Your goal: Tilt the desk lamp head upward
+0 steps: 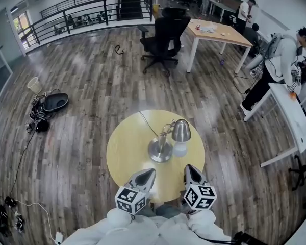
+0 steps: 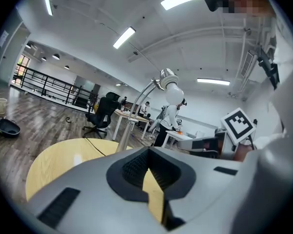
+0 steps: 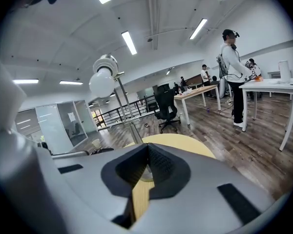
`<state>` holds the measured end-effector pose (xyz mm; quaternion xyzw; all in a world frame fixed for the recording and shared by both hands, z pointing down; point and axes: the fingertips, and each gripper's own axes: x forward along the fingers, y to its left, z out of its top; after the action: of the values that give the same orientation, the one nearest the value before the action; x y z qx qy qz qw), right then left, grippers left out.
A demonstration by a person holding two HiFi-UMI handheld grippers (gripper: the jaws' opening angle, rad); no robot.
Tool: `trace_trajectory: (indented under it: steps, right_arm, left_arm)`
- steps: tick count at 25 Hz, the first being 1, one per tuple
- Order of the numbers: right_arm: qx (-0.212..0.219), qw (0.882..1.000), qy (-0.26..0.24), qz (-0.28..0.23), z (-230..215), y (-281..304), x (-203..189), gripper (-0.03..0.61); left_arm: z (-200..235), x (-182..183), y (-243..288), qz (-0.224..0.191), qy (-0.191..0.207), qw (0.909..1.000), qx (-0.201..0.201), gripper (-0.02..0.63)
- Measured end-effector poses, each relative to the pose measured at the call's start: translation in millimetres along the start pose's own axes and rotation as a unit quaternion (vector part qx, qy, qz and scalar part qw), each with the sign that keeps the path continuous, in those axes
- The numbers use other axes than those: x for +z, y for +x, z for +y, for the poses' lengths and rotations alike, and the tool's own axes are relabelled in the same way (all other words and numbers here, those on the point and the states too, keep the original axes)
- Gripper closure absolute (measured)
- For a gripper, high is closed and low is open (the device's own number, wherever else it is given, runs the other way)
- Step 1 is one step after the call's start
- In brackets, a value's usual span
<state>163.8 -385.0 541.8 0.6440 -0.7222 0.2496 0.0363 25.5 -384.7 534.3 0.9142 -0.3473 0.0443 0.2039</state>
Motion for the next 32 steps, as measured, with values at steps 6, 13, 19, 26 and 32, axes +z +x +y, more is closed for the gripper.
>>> trace_trajectory:
  steps: [6, 13, 19, 26, 32]
  right_arm:
    - [-0.008, 1.0, 0.018, -0.014, 0, -28, -3, 0.565]
    - [0.021, 1.0, 0.007, -0.014, 3, -73, -16, 0.565]
    - [0.041, 0.999, -0.007, 0.006, -14, -133, -35, 0.565]
    - [0.066, 0.998, -0.009, 0.02, -15, -187, -62, 0.565]
    - [0.077, 0.997, -0.005, 0.005, 3, -207, -66, 0.565]
  left_arm:
    - [-16, 20, -18, -0.036, 0.008, 0.9993, -0.012, 0.615]
    - [-39, -2, -42, -0.039, -0.018, 0.9986, 0.032, 0.615]
    - [-98, -17, -66, -0.06, -0.015, 0.9962, 0.062, 0.615]
    - [-154, -44, -109, -0.066, -0.02, 0.9942, 0.082, 0.615]
    - [-174, -39, -134, -0.073, 0.001, 0.9943, 0.078, 0.615]
